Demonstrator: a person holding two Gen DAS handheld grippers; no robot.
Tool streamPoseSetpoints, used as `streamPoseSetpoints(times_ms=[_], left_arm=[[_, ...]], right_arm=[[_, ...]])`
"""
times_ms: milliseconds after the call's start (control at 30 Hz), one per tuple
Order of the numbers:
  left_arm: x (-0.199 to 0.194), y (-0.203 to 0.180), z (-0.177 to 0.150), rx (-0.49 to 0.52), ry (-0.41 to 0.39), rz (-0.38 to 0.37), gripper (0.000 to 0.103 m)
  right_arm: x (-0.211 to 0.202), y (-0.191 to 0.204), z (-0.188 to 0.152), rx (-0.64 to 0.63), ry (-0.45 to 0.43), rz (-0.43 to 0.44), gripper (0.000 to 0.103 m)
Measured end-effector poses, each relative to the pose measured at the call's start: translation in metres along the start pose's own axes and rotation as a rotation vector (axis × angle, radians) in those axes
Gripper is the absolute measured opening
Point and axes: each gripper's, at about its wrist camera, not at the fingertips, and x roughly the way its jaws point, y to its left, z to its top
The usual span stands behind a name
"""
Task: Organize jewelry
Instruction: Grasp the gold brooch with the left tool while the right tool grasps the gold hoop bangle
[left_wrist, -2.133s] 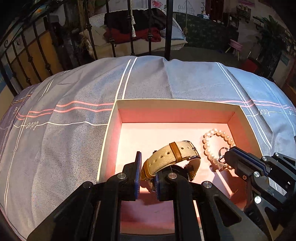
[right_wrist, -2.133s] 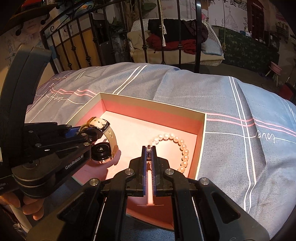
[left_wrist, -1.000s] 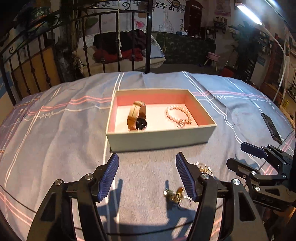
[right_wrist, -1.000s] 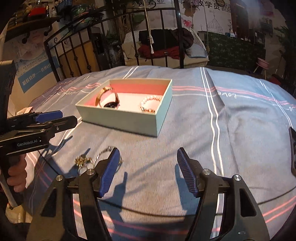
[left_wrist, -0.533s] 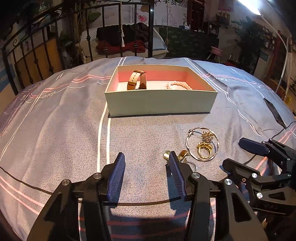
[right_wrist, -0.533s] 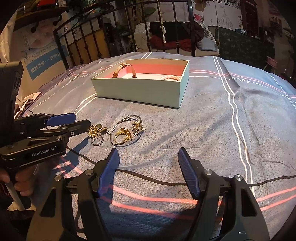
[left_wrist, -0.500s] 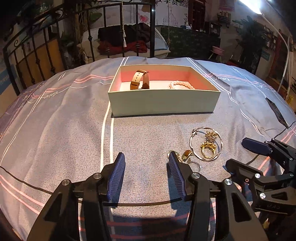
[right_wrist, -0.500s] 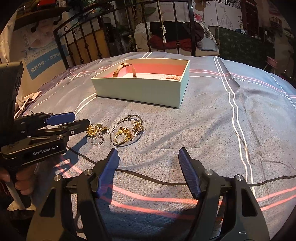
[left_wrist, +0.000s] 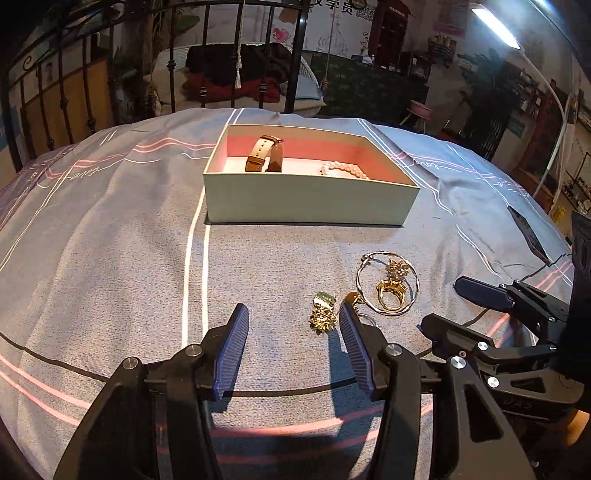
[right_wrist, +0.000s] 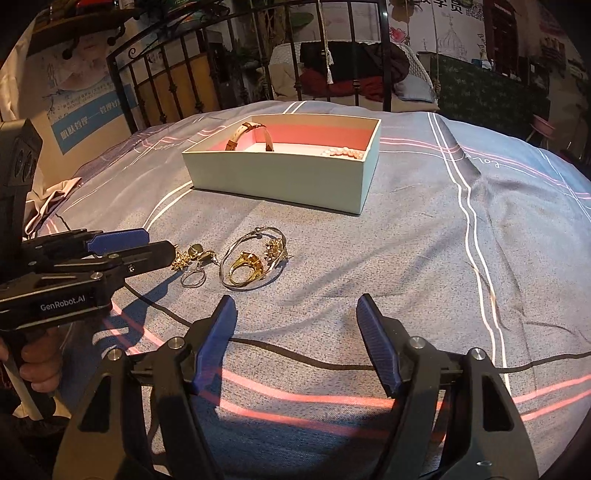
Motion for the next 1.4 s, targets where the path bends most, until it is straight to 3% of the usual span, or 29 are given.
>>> streamPoseSetpoints(times_ms=[133,200,233,267,467,567,767,967,1067,1400], left_arm=[[0.004,-0.005,-0.001,0.01,0.006,-0.007,0.05],[0.009,-0.008,0.0,0.03,0.012,0.008,0.038],[0.011,-0.009,0.0,0.04,0.019,0.009,0.022],[0.013,-0.011,0.0,0.047,0.025,0.014,0.017],[0.009,-0.005,-0.003,0.029,0.006,0.001,0.017],[0.009,0.003,-0.003,-0.003,0.004,-0.001,0.017],[0.008,0.004,-0.003,-0.012,0.004,0.002,0.017],[0.008,0.006,-0.003,-0.027,0.007,-0.007,0.017],[0.009,0.007,-0.004,-0.031,0.008,-0.007,0.017],[0.009,0.007,-0.005,-0.031,0.007,-0.007,0.018]], right_arm=[[0.001,0.001,0.0,-0.004,0.004,-0.003,0.068],[0.001,0.001,0.0,-0.005,0.004,-0.003,0.069],[0.001,0.001,0.0,-0.005,0.005,-0.003,0.07],[0.001,0.001,0.0,-0.007,0.005,-0.004,0.07],[0.005,0.009,0.004,-0.033,0.014,0.017,0.071],[0.014,0.012,0.013,-0.059,0.028,0.026,0.066],[0.038,0.023,0.036,-0.177,0.123,0.01,0.068],[0.05,0.033,0.045,-0.238,0.125,0.008,0.067],[0.052,0.033,0.047,-0.253,0.13,0.044,0.053],[0.047,0.032,0.044,-0.239,0.109,0.041,0.053]])
